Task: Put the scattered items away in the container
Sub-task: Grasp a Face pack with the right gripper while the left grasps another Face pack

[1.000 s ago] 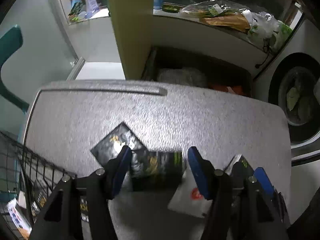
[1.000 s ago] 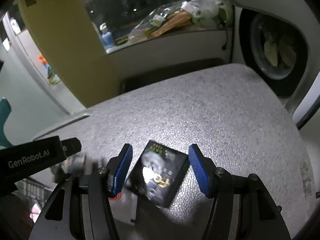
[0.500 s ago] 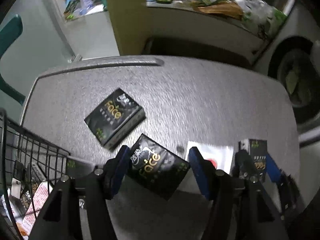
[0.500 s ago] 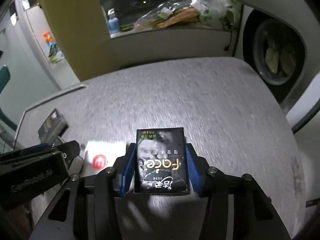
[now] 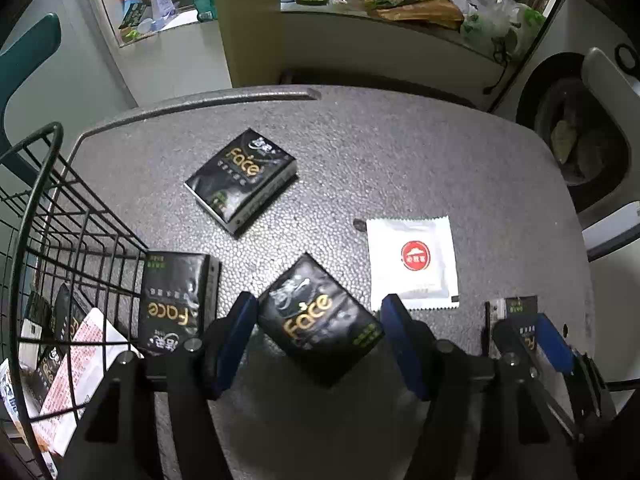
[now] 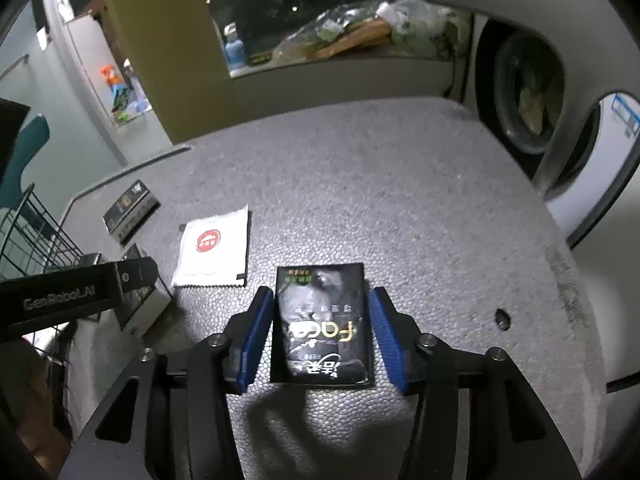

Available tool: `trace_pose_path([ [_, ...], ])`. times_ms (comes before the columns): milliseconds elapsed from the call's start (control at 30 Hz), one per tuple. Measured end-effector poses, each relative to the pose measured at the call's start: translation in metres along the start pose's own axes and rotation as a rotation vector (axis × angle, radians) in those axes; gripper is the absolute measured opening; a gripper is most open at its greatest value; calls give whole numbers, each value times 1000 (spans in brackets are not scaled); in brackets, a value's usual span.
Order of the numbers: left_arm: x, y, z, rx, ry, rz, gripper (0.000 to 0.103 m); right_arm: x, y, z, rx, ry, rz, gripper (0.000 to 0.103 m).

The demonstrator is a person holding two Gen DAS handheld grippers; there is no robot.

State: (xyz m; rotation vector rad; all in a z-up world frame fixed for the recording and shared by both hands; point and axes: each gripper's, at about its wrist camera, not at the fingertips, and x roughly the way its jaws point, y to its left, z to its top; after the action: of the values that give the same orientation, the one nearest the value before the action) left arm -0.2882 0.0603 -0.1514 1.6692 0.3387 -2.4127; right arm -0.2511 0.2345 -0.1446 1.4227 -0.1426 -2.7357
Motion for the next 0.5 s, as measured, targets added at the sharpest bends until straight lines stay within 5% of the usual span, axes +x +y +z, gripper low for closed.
trace_pose_path([
  [233, 0, -4, -6, 33, 13, 21, 77, 10, 6, 18, -3, 0, -48, 61],
  [500, 4, 12, -9, -76, 61, -11, 78, 15, 9, 11, -11, 36, -37, 61],
])
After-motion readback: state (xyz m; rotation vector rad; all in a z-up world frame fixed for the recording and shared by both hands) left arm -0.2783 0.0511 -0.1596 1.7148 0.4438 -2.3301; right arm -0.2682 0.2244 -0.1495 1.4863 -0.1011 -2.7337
